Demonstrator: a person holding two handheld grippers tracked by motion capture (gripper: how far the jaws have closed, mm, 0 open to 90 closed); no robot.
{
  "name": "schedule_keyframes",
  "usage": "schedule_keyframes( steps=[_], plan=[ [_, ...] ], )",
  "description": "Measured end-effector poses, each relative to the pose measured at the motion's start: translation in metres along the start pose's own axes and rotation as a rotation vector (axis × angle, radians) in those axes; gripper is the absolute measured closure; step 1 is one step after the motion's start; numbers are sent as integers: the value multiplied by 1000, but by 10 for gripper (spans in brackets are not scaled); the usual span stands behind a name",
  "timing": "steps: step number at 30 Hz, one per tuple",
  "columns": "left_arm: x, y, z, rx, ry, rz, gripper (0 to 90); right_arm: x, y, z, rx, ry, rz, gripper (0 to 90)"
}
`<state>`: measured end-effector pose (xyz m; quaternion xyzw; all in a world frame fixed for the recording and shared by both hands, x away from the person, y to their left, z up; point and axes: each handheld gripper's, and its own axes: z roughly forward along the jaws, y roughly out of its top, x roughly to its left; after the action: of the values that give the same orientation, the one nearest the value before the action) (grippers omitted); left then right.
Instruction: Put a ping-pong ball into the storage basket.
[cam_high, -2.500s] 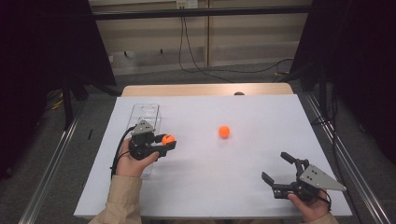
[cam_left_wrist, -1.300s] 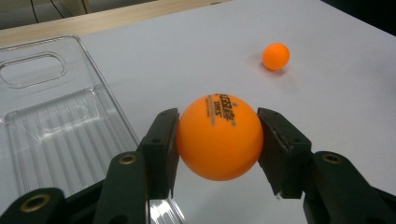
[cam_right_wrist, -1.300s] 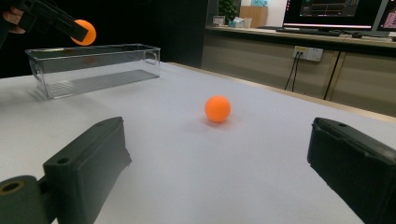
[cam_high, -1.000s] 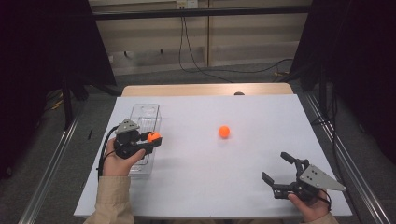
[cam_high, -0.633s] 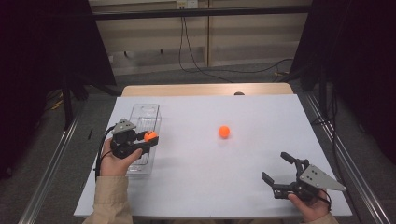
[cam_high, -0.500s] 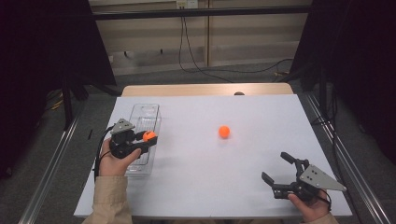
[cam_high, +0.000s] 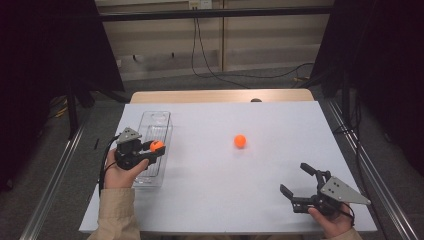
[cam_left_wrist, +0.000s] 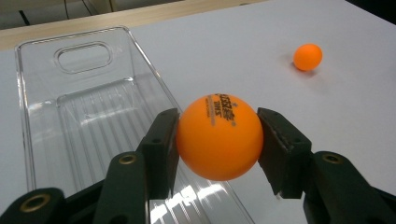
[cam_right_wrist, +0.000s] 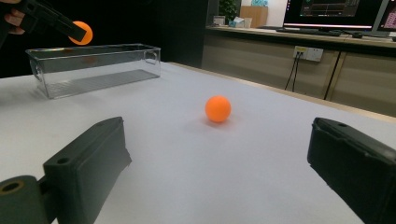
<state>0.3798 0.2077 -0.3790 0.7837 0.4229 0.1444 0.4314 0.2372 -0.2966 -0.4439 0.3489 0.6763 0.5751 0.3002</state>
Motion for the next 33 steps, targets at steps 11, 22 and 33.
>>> schedule_keyframes(
  steps=[11,22,33],
  plan=[
    [3,-2,1,8,20,1,508,0,0,0,1,1,-1,42],
    [6,-5,1,11,41,-12,507,0,0,0,0,2,0,41],
    [11,-8,3,27,62,-12,507,0,0,0,-1,2,0,41]
  ],
)
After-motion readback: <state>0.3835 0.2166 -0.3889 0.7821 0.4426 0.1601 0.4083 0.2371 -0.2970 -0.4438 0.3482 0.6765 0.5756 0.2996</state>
